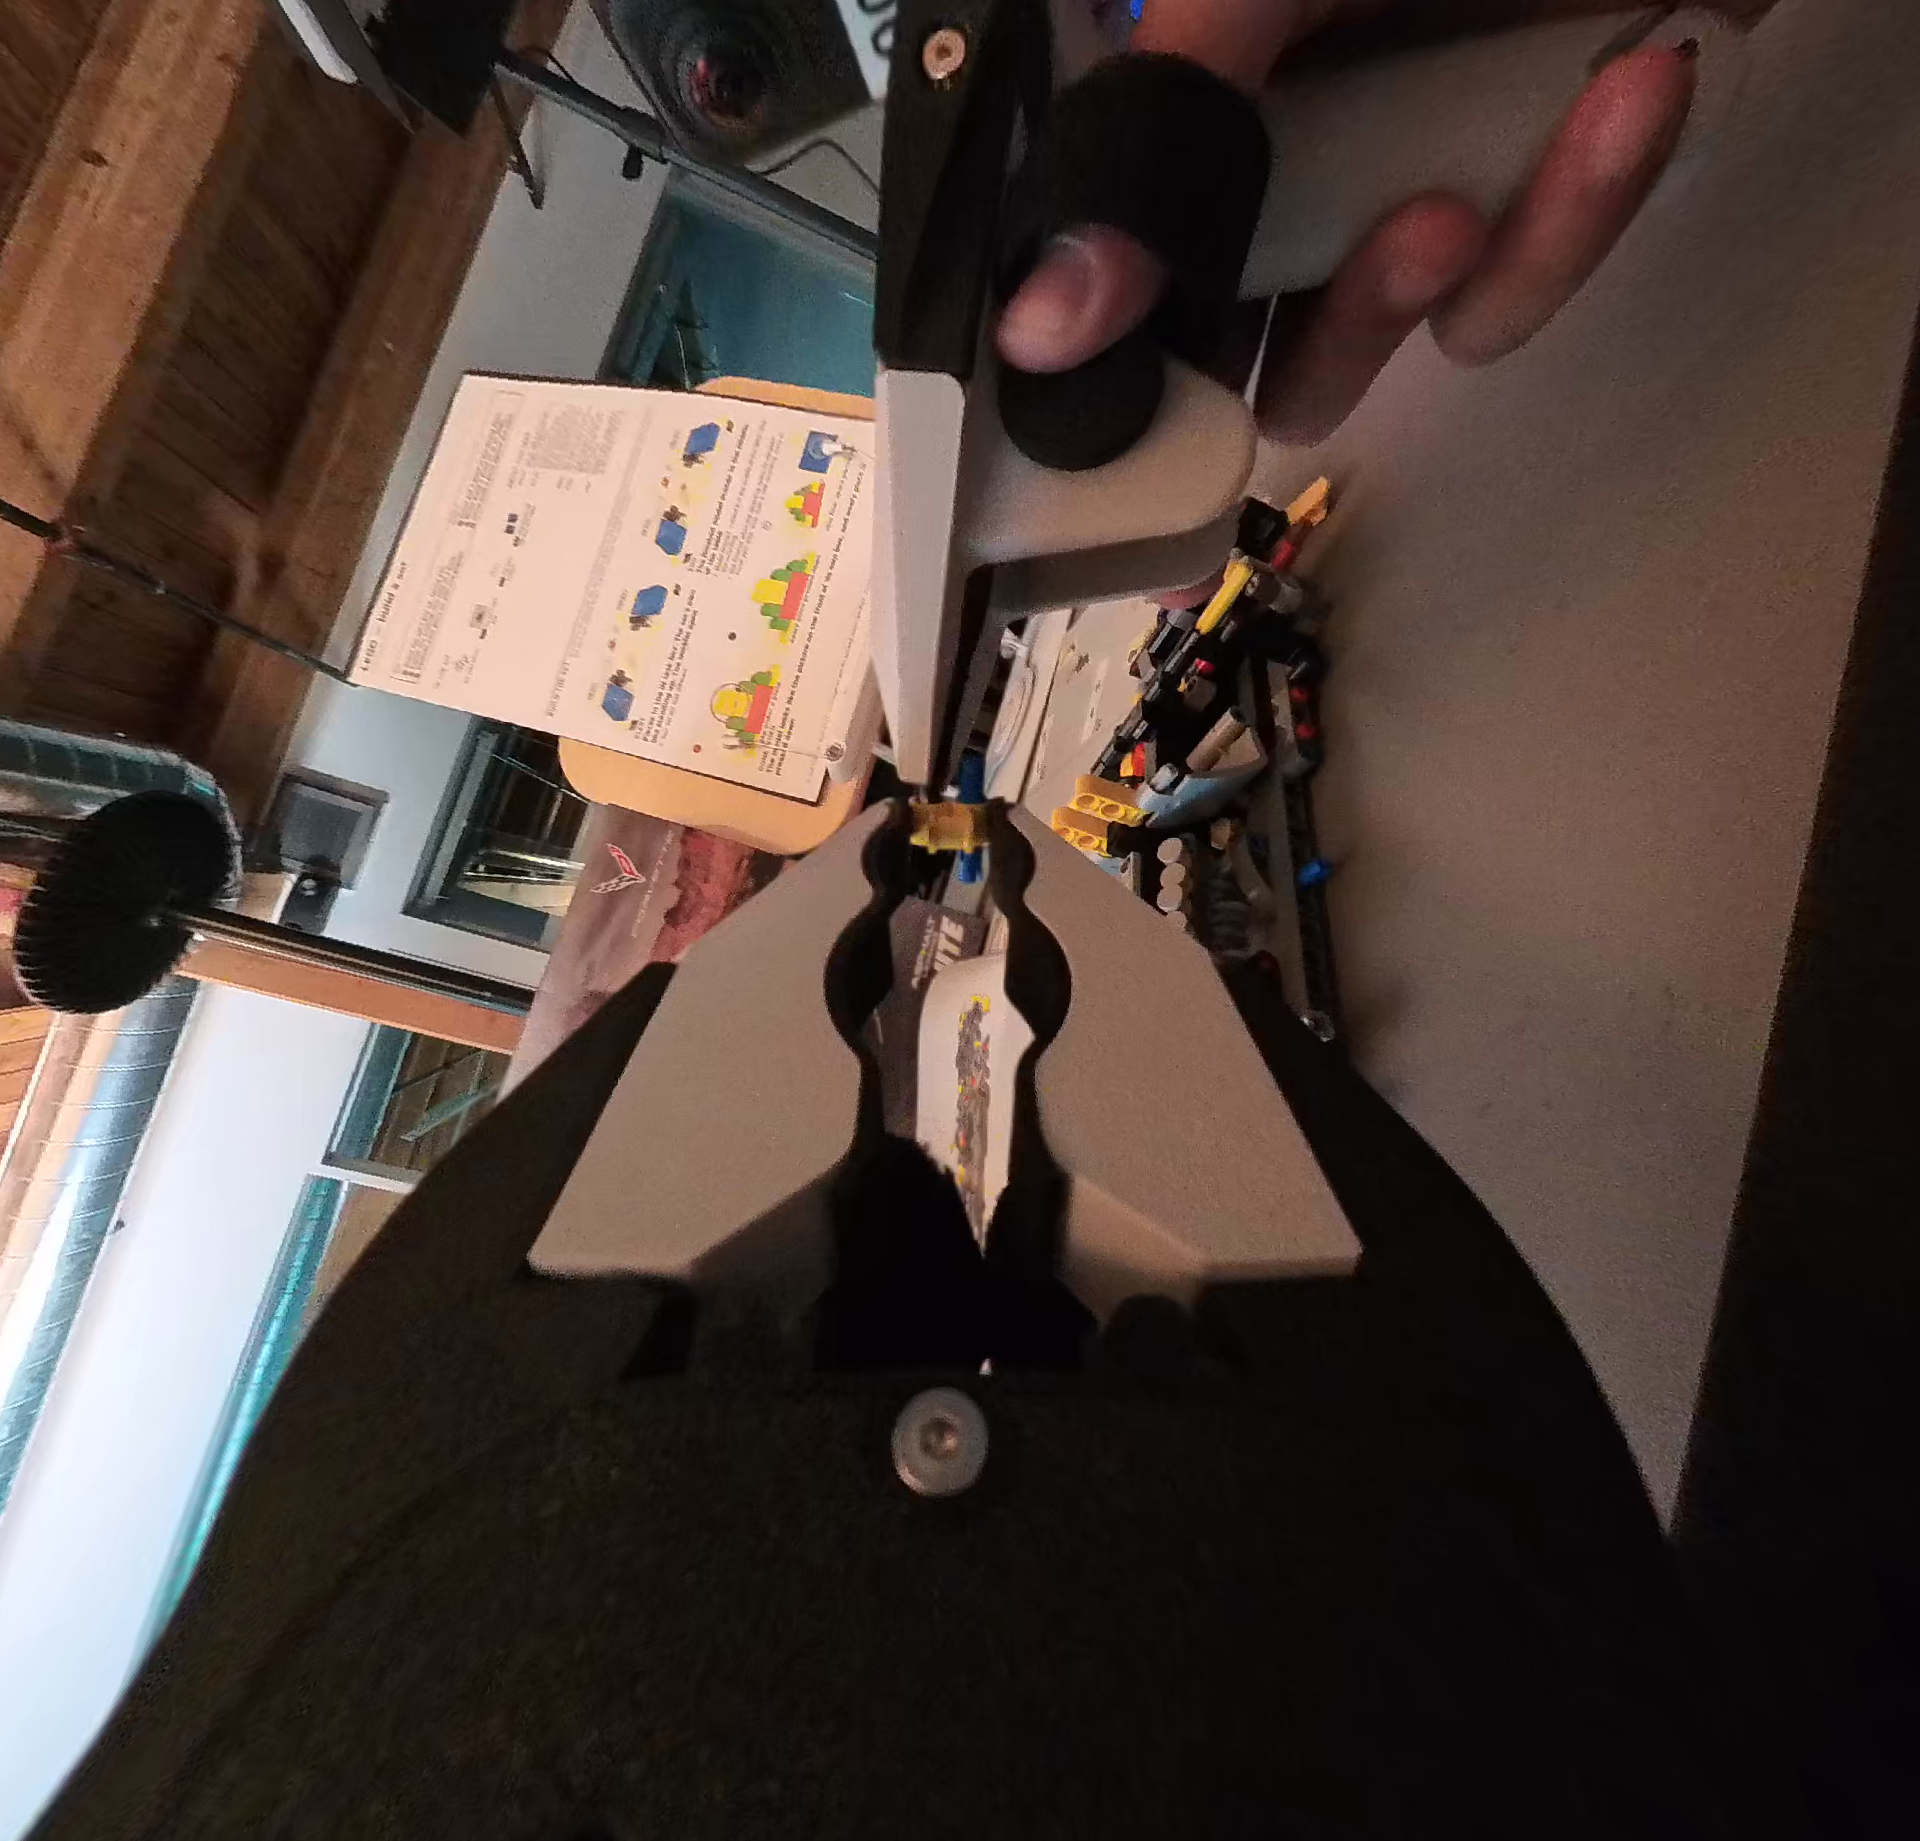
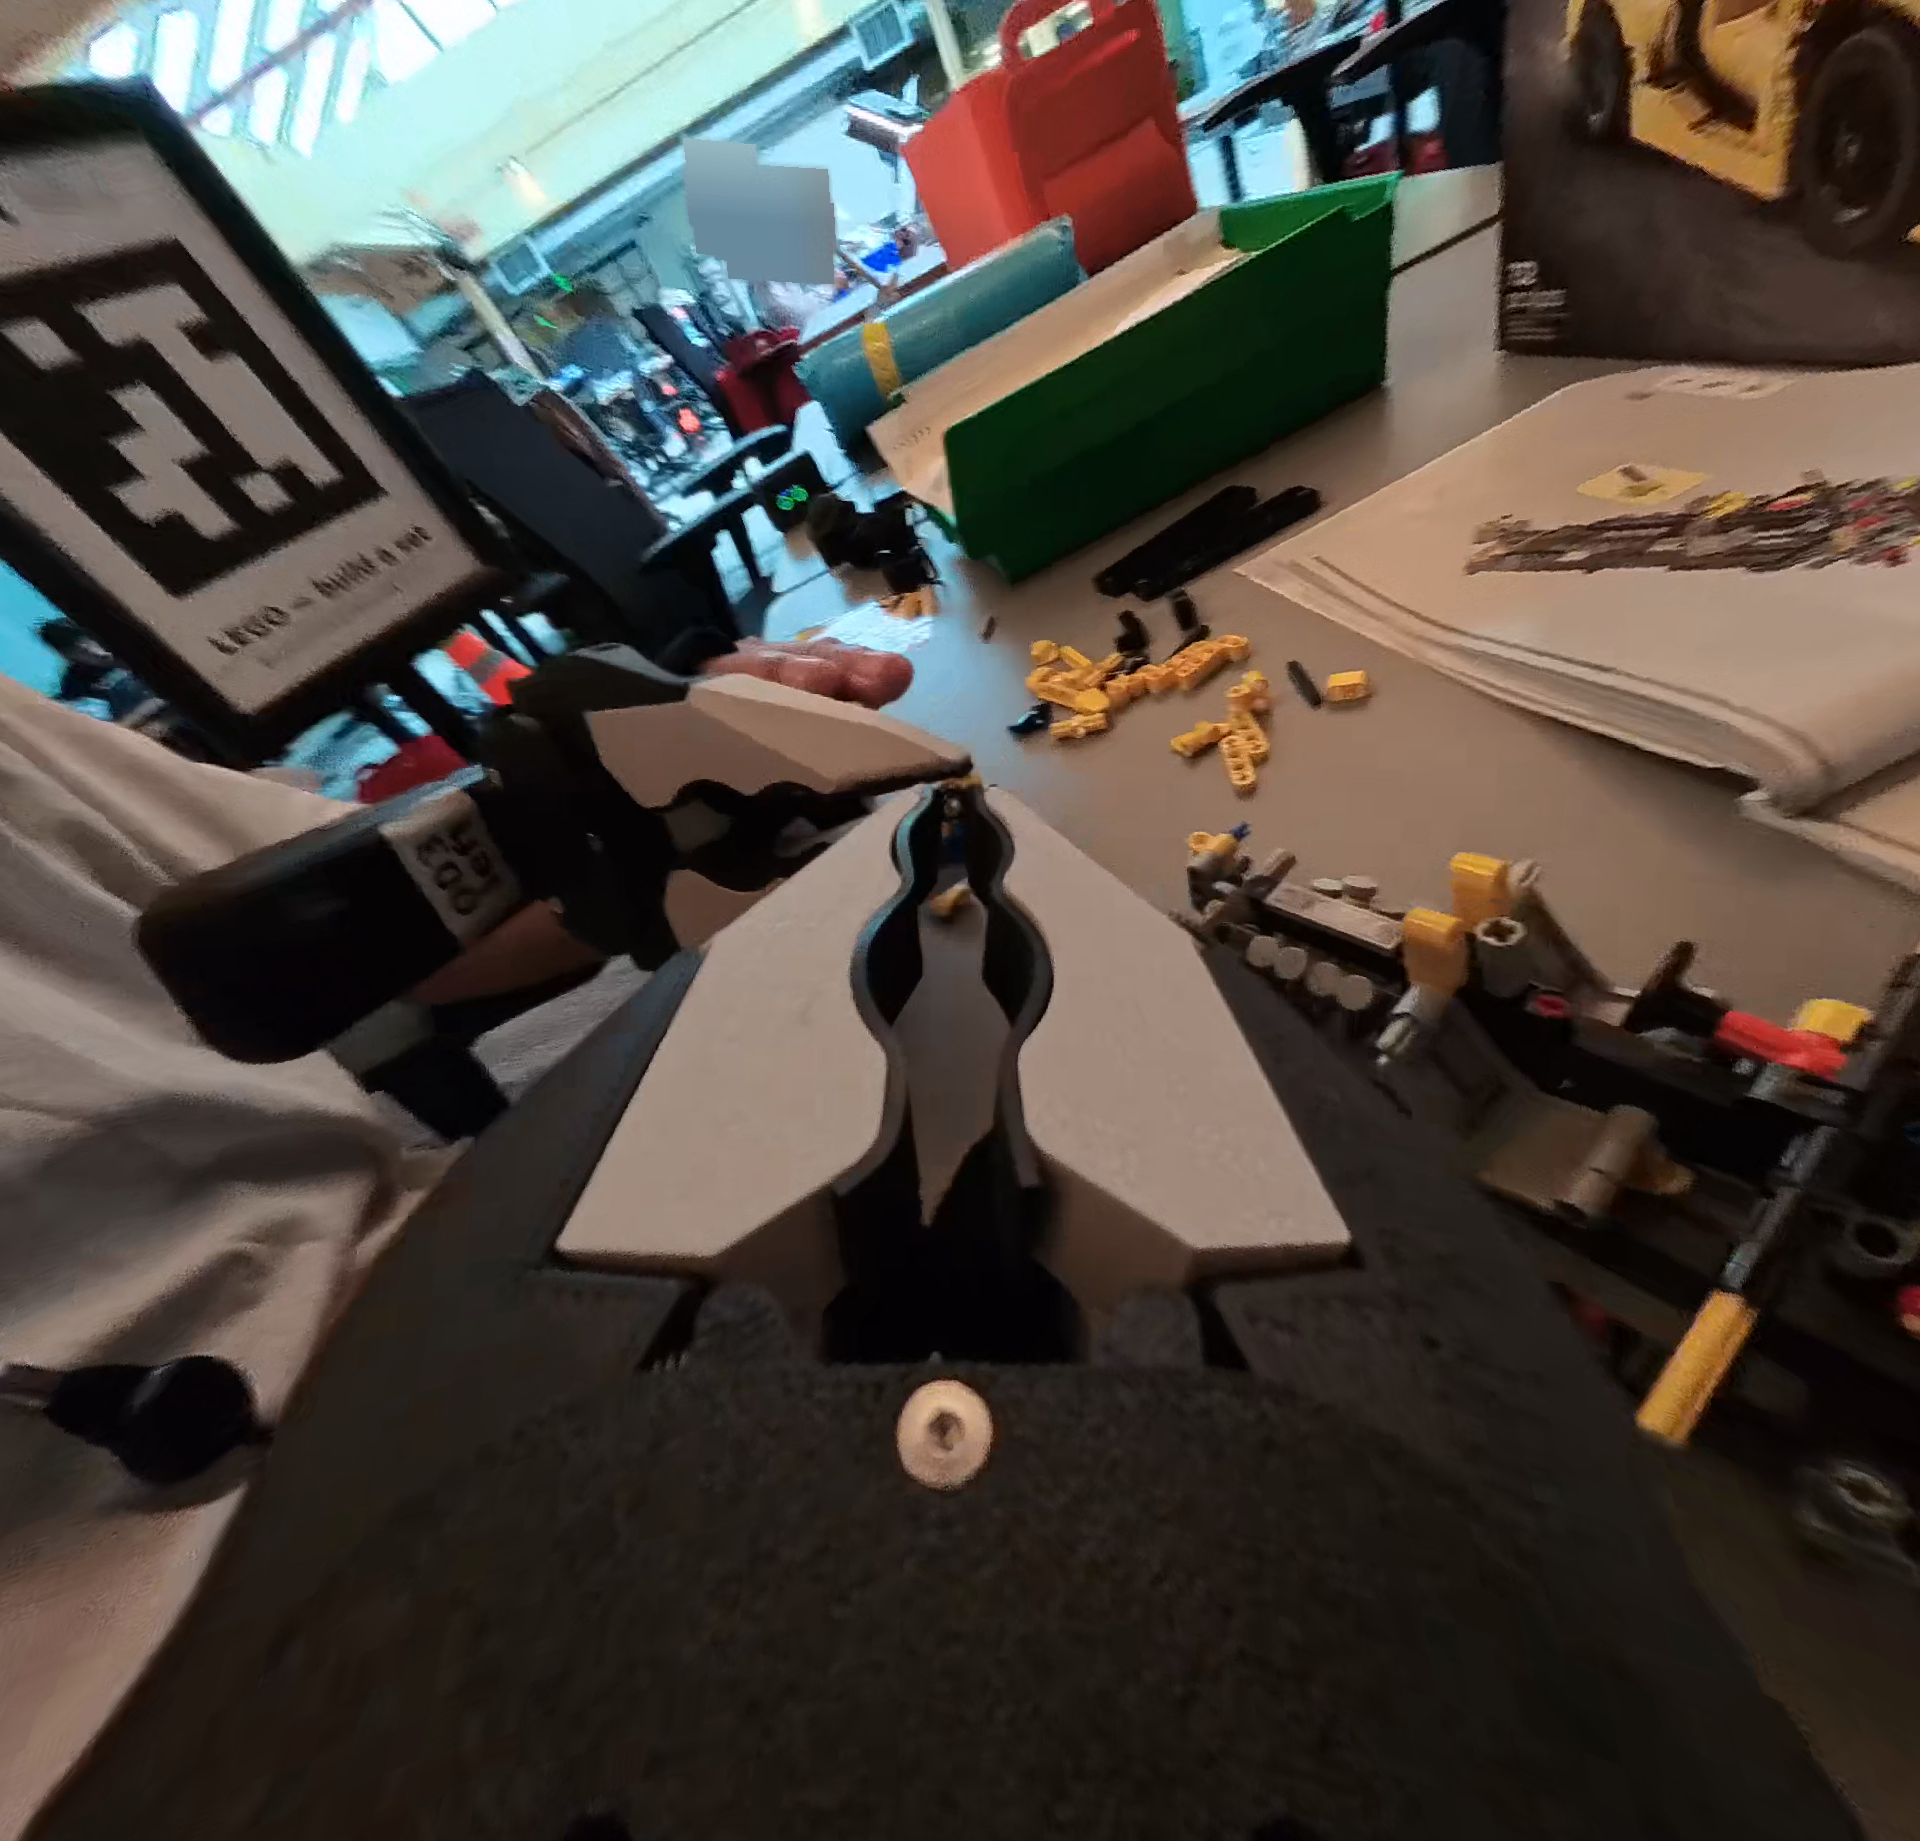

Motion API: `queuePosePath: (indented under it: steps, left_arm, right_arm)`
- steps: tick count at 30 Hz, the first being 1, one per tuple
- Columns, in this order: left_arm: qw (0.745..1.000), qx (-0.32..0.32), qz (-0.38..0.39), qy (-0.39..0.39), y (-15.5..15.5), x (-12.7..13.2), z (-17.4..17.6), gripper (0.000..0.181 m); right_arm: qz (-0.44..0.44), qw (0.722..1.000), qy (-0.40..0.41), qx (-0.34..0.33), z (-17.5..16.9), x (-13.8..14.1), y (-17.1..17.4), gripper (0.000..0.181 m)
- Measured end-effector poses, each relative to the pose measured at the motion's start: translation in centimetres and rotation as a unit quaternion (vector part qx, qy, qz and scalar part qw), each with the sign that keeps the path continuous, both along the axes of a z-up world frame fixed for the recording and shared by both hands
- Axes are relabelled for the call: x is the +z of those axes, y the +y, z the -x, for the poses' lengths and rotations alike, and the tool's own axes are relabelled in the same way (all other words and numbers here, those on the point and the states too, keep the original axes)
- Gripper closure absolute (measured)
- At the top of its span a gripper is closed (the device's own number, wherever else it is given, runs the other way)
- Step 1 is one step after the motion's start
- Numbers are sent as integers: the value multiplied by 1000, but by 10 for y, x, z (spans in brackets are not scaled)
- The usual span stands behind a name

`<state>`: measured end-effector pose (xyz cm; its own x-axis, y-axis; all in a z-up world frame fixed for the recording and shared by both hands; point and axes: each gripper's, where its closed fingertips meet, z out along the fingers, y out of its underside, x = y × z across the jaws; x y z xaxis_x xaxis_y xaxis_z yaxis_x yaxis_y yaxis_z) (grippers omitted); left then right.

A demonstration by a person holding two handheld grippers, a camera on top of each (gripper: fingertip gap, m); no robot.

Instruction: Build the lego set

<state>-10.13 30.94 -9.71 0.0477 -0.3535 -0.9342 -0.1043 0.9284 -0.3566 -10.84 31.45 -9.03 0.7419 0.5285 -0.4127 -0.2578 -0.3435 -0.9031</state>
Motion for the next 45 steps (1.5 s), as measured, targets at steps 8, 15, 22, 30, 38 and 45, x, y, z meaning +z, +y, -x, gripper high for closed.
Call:
queuePosePath:
  steps: [8,15,22,30,38,45]
  left_arm:
    - [1000,4,13,9,0,-1,-1,165]
    - [999,28,22,31,6,-8,-5,166]
    - [998,45,12,47,9,-14,-6,166]
    - [998,39,31,45,7,-12,-6,166]
    - [998,4,42,37,1,-11,-8,165]
    - [998,-13,57,33,-2,-9,-6,165]
  right_arm:
    - [-8,1000,-29,0,1,-1,1,177]
    - [-70,968,-218,-99,-3,-8,7,177]
    - [-83,939,-305,-138,-5,-14,10,177]
    - [-112,903,-381,-167,-5,-13,10,177]
    - [-30,984,-153,-88,-3,-12,3,169]
    - [-41,985,-150,-72,1,-12,1,162]
